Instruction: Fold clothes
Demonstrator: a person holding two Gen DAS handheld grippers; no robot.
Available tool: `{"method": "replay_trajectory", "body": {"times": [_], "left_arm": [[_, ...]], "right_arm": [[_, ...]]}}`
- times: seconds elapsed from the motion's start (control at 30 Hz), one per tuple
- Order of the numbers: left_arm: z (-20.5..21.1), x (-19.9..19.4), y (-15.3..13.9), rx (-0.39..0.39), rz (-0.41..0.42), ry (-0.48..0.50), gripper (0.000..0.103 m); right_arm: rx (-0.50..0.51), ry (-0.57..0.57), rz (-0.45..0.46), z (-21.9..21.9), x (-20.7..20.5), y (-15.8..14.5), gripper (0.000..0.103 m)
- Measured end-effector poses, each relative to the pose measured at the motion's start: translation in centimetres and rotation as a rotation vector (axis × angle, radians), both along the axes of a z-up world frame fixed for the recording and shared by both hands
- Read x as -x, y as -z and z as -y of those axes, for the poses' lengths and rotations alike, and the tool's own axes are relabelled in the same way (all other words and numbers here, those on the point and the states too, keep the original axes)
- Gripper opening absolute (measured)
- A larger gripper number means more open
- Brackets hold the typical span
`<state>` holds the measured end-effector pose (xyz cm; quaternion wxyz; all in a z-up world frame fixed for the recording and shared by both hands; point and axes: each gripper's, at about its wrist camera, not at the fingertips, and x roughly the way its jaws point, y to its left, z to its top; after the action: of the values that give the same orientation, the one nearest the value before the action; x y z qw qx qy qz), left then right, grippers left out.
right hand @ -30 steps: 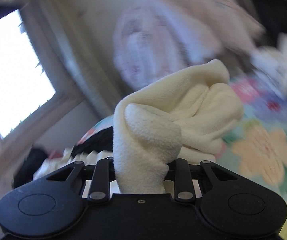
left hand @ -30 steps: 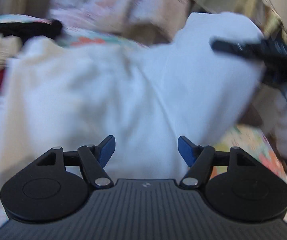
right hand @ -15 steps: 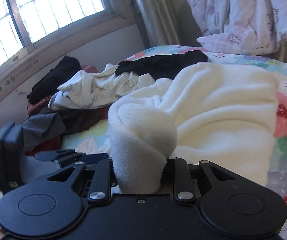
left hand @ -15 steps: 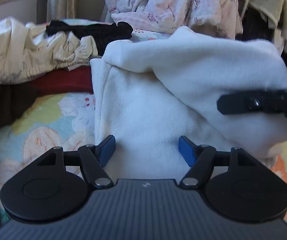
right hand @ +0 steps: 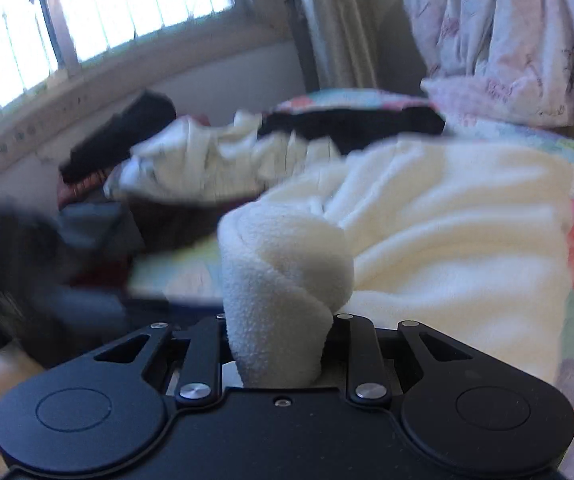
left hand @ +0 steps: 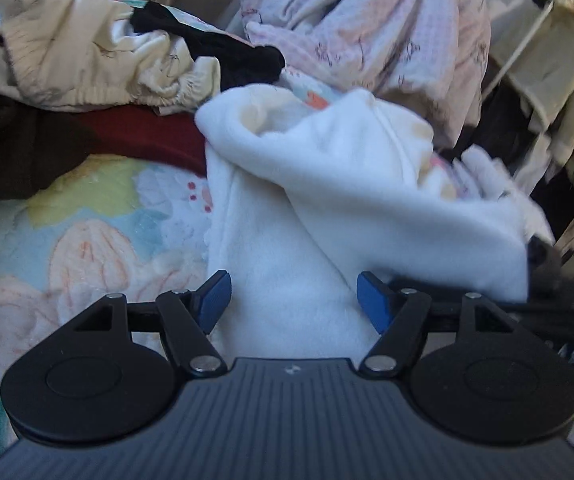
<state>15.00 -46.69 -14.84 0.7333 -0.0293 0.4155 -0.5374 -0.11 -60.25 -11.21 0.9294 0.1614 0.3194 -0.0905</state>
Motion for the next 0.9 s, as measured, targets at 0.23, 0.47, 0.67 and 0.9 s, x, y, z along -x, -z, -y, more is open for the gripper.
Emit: {"method": "replay_trajectory", "body": {"times": [0.23,0.47,0.67,0.9], "left_arm": [[-1.2,-1.4,-0.8,0.061,-0.044,-0.035,0.068],[-2.4,-2.8,-0.8,0.06,-0.055,-0.082,0.065],[-3.7,-3.2,-2.5,0.112,-0.047,-0.096,0.065],[-4.2,-1.8,-4.3,0.168,-0.018,-0.049,0.067]], "right_arm": [[0.021,0.02,0.093,-0.6,0.7,-2.6,0.03],[0.039,0.029,0.01,-2.2,-1.8,0.3,0.047],[-0.2,0.017,0.14,-2.1,3.8,-3.0,0.061],[-0.148,0.197,0.186,1.8,10.6,-5.9,0.06]]}}
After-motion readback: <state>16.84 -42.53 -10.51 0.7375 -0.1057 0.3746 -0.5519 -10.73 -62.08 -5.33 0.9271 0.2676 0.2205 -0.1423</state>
